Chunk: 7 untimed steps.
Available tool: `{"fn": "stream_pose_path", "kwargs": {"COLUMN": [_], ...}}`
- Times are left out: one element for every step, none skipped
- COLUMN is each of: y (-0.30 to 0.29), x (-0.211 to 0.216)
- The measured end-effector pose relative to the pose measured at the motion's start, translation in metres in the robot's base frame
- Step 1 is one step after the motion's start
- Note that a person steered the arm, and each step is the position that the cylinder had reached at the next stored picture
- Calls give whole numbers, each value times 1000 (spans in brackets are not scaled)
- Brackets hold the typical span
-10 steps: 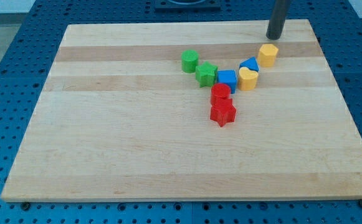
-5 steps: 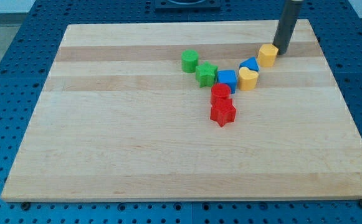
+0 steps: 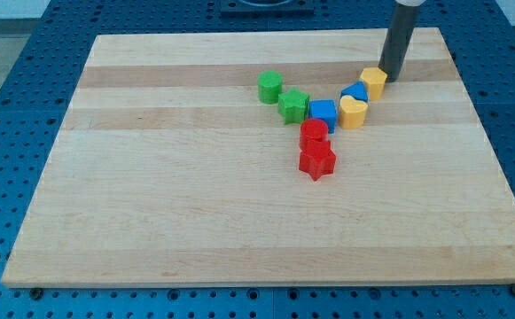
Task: Push the hexagon into the triangle
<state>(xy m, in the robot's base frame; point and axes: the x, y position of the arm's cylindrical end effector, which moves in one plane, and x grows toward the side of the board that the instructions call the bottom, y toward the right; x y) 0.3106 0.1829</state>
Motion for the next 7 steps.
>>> {"fn": "stream_pose_path", "kwargs": {"y": [-6, -16, -19, -14, 1, -2, -24], "x": [0, 0, 0, -3, -32, -67, -70]}}
